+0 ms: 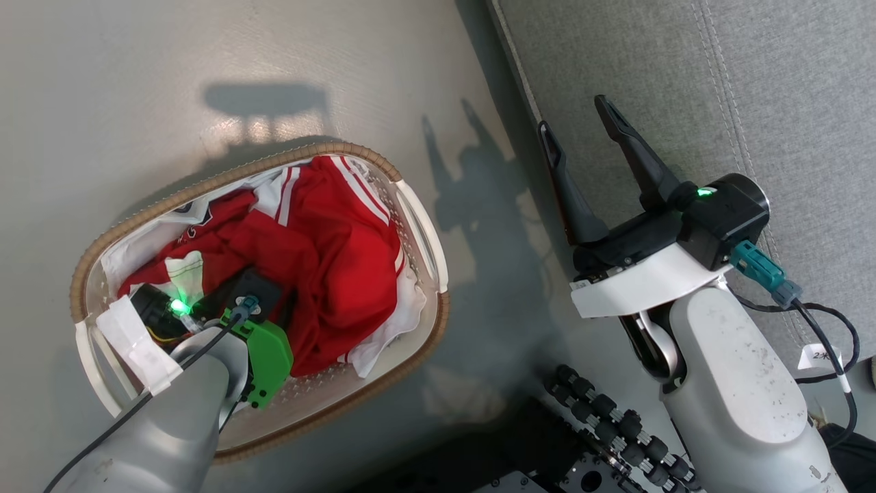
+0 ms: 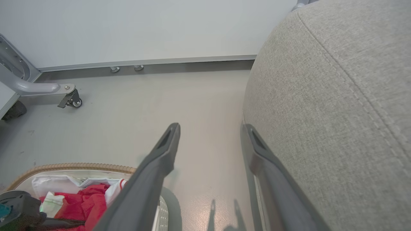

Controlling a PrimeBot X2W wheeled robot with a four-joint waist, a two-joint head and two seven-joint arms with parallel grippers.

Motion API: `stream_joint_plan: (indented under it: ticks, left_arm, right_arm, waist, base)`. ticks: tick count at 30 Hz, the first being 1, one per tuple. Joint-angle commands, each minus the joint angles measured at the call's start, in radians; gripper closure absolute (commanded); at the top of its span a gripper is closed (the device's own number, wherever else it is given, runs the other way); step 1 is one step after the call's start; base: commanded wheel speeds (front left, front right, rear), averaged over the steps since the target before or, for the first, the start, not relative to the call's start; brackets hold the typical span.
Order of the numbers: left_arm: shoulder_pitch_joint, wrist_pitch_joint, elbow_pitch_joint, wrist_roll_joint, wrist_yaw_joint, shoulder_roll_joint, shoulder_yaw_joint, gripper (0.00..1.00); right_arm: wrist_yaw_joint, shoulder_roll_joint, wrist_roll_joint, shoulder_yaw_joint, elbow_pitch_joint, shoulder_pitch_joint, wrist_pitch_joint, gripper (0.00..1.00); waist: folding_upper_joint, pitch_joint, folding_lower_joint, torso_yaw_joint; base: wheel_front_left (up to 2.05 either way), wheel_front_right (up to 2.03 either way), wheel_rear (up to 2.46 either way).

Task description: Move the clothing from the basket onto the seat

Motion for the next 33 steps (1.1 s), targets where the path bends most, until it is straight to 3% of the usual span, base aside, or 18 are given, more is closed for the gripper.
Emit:
stream_joint_plan:
  ticks: [1, 8, 10, 19, 33]
  left_arm:
    - [-0.021, 0.005, 0.015, -0.011, -0.003, 0.006, -0.02, 0.0]
    - [-0.071, 0.099, 0.097, -0.023, -0.003, -0.001, -0.107, 0.0]
    - [-0.078, 0.101, 0.105, -0.035, -0.003, -0.005, -0.121, 1.0]
    - [-0.033, 0.062, 0.129, -0.094, -0.003, -0.033, -0.133, 1.0]
    - [0.094, -0.027, 0.048, -0.176, -0.002, -0.11, -0.097, 1.0]
  right_arm:
    - [-0.001, -0.002, 0.007, 0.001, -0.003, -0.006, -0.005, 0.0]
    - [-0.001, -0.002, 0.009, 0.004, -0.005, -0.012, -0.005, 0.0]
    - [-0.001, -0.002, 0.011, 0.007, 0.001, -0.018, -0.005, 0.0]
    - [-0.001, -0.002, -0.002, -0.003, 0.026, -0.011, -0.005, 0.0]
    - [-0.001, -0.003, -0.058, -0.057, 0.113, 0.084, -0.005, 0.0]
  waist:
    - [0.0, 0.008, -0.0001, -0.001]
    - [0.0, 0.02, -0.0001, 0.001]
    - [0.0, 0.014, -0.0001, 0.003]
    - [0.0, -0.078, -0.0001, 0.019]
    - [0.0, -0.374, -0.0001, 0.123]
  base:
    - [0.0, 0.0, 0.0]
    - [0.0, 0.0, 0.0]
    - [0.0, 0.0, 0.0]
    - [0.0, 0.0, 0.0]
    - [0.0, 0.0, 0.0]
